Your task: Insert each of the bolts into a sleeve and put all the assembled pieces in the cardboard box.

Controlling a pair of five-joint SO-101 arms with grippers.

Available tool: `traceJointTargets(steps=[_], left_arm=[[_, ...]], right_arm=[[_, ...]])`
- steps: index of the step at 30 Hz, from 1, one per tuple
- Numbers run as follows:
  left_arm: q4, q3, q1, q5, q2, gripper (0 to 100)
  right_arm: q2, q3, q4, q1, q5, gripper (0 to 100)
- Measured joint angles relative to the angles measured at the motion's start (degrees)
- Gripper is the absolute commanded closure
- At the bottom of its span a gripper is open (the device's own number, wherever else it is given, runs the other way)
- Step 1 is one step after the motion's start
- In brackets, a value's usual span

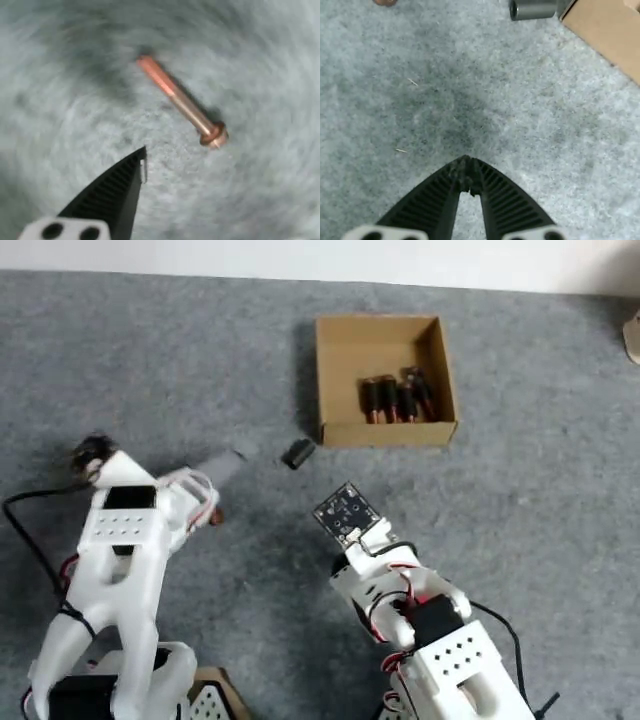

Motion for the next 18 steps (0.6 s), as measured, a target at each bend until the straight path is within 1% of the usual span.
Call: traceJointTargets(steps=[4, 8, 13, 18], left_arm=[[0.0, 1.41, 0.0, -21.1, -0.09, 37], [0.0, 1.14, -1.93, -39.21, -0.09, 42], [0.0, -2.29, -3.34, -56.53, -0.09, 54], [0.0, -3.52, -3.34, -75.08, -0.09, 64]], right_arm=[[0.0, 0.0, 0.0, 0.0, 0.0, 99.3], [0.0, 0.0, 0.0, 0.0, 0.0, 99.3], [0.0, 0.0, 0.0, 0.0, 0.0, 99.3], [0.0, 1.32, 0.0, 0.0, 0.0, 99.3]])
